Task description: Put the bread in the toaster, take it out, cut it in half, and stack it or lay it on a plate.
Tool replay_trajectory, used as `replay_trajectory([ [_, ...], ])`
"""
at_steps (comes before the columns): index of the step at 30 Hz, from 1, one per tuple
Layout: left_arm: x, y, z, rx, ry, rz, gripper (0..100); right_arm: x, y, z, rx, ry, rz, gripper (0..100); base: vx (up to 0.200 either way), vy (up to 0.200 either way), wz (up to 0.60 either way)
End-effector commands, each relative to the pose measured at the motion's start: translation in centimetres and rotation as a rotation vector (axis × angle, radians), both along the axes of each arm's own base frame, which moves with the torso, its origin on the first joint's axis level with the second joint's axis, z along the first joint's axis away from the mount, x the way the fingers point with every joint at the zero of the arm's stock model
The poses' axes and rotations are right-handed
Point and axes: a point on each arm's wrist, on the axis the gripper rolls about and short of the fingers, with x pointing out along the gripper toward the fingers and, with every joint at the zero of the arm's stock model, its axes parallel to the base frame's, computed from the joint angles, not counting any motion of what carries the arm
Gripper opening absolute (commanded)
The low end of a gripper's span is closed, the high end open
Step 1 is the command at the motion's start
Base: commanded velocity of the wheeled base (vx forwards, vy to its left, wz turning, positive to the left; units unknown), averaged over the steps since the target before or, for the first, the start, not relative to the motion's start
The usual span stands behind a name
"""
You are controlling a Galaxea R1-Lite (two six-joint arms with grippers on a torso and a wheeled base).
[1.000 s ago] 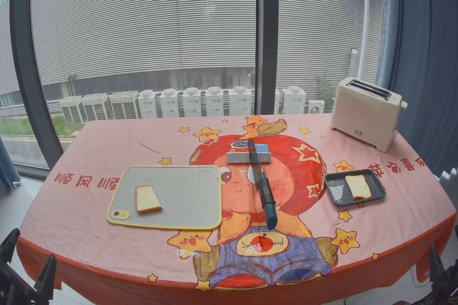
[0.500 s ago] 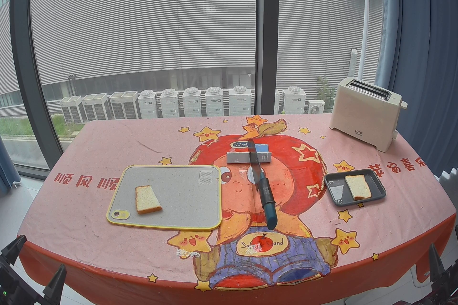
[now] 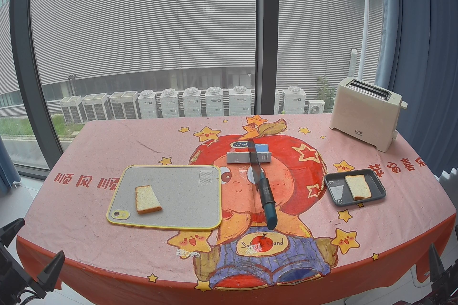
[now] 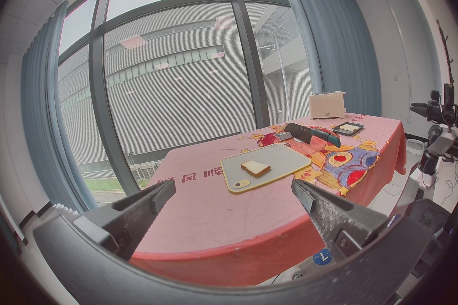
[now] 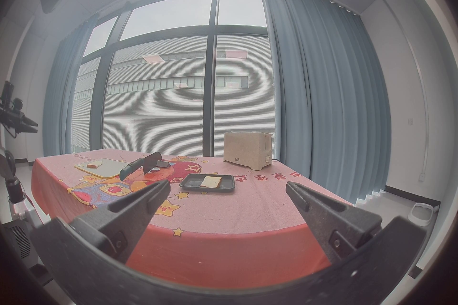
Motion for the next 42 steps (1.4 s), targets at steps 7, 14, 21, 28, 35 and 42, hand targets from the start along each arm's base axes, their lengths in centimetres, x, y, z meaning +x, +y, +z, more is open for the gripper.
replay_trajectory([
  [7,2.8,0.0,3.4,0.003,0.048,-0.001,100,0.0,0.0,-0.5,-0.001,0.000,0.000,100,0.000,0.000,0.00],
  [14,3.4,0.0,4.2,0.000,0.053,0.000,100,0.0,0.0,-0.5,0.001,0.003,-0.001,100,0.000,0.000,0.00],
  [21,3.5,0.0,3.3,0.001,0.085,-0.001,100,0.0,0.0,-0.5,0.001,0.003,0.000,100,0.000,0.000,0.00],
  [28,3.7,0.0,2.8,0.003,0.113,-0.005,100,0.0,0.0,-0.5,0.001,0.000,-0.001,100,0.000,0.000,0.00],
  [35,3.5,0.0,2.9,-0.001,0.104,-0.011,100,0.0,0.0,-0.5,0.001,0.000,0.000,100,0.000,0.000,0.00],
  [42,3.5,0.0,2.8,-0.001,0.107,-0.011,100,0.0,0.0,-0.5,0.001,0.000,0.000,100,0.000,0.000,0.00],
])
